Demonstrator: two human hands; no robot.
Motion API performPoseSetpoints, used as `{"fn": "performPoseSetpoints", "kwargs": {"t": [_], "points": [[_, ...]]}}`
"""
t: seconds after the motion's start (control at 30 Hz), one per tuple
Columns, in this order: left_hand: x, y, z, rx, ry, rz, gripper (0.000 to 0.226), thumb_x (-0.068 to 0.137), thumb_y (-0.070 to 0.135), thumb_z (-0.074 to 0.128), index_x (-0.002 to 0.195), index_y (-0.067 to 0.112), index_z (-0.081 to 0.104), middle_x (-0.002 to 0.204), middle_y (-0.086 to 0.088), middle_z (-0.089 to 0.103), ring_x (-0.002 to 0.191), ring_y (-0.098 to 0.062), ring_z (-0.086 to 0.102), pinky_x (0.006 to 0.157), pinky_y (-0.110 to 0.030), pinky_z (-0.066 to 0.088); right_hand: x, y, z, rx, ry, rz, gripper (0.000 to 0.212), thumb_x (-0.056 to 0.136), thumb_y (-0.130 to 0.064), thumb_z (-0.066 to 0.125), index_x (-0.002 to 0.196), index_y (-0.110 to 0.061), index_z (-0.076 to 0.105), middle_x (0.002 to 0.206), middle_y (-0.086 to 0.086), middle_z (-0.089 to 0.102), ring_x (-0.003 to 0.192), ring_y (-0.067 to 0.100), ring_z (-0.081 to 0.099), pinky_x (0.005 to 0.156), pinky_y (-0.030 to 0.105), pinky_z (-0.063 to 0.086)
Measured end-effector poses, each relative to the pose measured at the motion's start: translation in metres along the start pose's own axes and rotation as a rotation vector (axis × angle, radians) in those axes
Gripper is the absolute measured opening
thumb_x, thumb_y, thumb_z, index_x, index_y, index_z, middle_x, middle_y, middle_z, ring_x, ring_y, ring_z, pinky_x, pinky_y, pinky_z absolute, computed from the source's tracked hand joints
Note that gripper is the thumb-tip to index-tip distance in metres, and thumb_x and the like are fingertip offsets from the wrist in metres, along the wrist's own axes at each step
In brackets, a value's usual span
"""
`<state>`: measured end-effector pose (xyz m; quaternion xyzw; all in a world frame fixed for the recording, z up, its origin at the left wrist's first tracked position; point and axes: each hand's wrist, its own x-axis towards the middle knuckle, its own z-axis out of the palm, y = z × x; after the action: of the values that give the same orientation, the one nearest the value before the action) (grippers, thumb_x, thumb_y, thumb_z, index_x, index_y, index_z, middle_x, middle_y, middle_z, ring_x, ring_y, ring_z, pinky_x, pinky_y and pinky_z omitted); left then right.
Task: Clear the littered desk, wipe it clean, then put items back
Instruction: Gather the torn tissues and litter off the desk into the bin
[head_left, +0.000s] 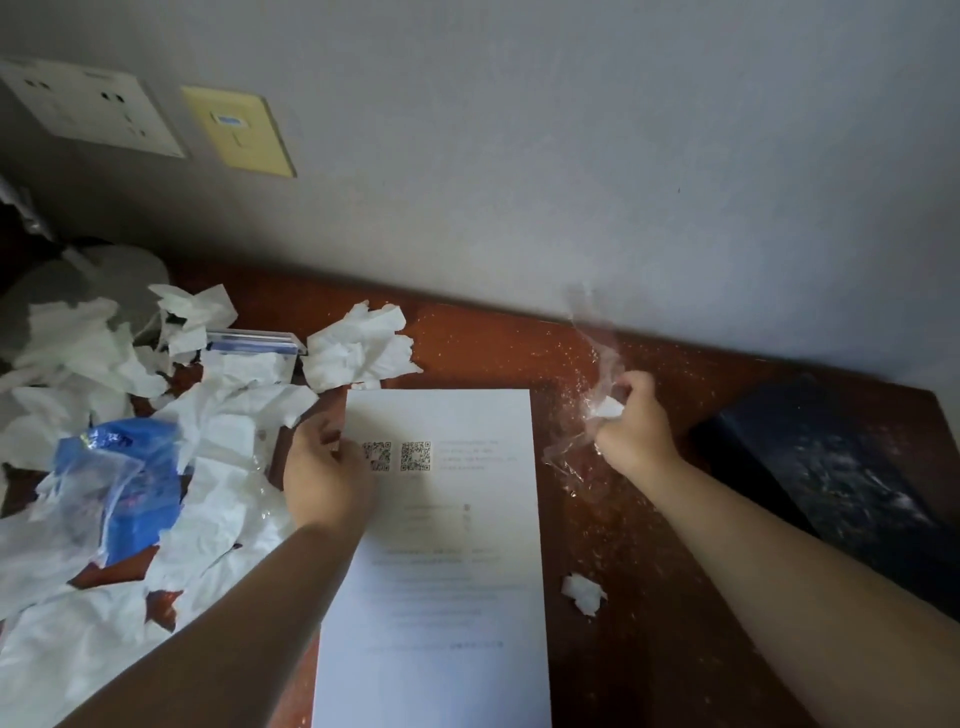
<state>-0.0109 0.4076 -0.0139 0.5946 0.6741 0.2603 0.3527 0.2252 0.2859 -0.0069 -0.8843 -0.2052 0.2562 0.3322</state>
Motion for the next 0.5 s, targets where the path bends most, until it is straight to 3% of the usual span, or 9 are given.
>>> {"fn": "performPoseSetpoints", "kwargs": {"t": [0.1, 0.17, 0.3, 0.37, 0.5], "points": [[0.001, -0.005, -0.012, -0.005, 0.003, 0.052, 0.033, 0.087, 0.016, 0.048, 0.118, 0.008, 0.056, 0.107, -0.006, 0.064, 0.096, -0.026, 0.06, 0.084, -0.036, 0.048, -0.049, -0.001, -0.014, 0.147, -0.054, 0.032, 0.07, 0.082, -0.004, 0.066, 0.138, -0.021, 0.028, 0.109, -0.002, 0.049, 0.078, 0.012, 0.058, 0.054, 0.021, 0.045], [-0.001, -0.01, -0.021, 0.02, -0.036, 0.096, 0.035, 0.088, 0.019, 0.048, 0.12, 0.007, 0.056, 0.106, -0.006, 0.063, 0.094, -0.026, 0.059, 0.079, -0.035, 0.047, -0.087, 0.007, -0.019, 0.082, -0.115, -0.001, 0.072, 0.082, -0.007, 0.068, 0.141, -0.022, 0.03, 0.105, -0.007, 0.048, 0.08, 0.006, 0.056, 0.058, 0.017, 0.046], [-0.013, -0.027, -0.032, 0.18, -0.108, 0.314, 0.024, 0.083, -0.001, 0.055, 0.105, -0.002, 0.063, 0.106, -0.02, 0.062, 0.1, -0.037, 0.055, 0.084, -0.039, 0.043, -0.142, 0.041, 0.0, -0.398, -0.313, -0.023, 0.052, 0.086, -0.022, 0.065, 0.134, -0.026, 0.045, 0.111, -0.007, 0.06, 0.091, 0.006, 0.059, 0.076, 0.016, 0.048], [-0.02, -0.035, -0.033, 0.268, -0.123, 0.347, 0.026, 0.081, -0.002, 0.056, 0.105, -0.003, 0.064, 0.109, -0.022, 0.06, 0.104, -0.038, 0.053, 0.087, -0.039, 0.041, -0.148, 0.057, 0.017, -0.525, -0.275, -0.024, 0.034, 0.087, -0.026, 0.062, 0.12, -0.023, 0.055, 0.106, -0.007, 0.061, 0.095, 0.009, 0.059, 0.082, 0.019, 0.047], [-0.033, -0.045, -0.038, 0.318, -0.113, 0.368, 0.03, 0.081, -0.001, 0.057, 0.11, -0.001, 0.065, 0.115, -0.024, 0.058, 0.108, -0.039, 0.051, 0.088, -0.041, 0.041, -0.148, 0.062, 0.029, -0.545, -0.178, -0.034, 0.012, 0.09, -0.021, 0.058, 0.097, -0.016, 0.065, 0.084, -0.006, 0.059, 0.079, 0.011, 0.058, 0.068, 0.018, 0.045]]}}
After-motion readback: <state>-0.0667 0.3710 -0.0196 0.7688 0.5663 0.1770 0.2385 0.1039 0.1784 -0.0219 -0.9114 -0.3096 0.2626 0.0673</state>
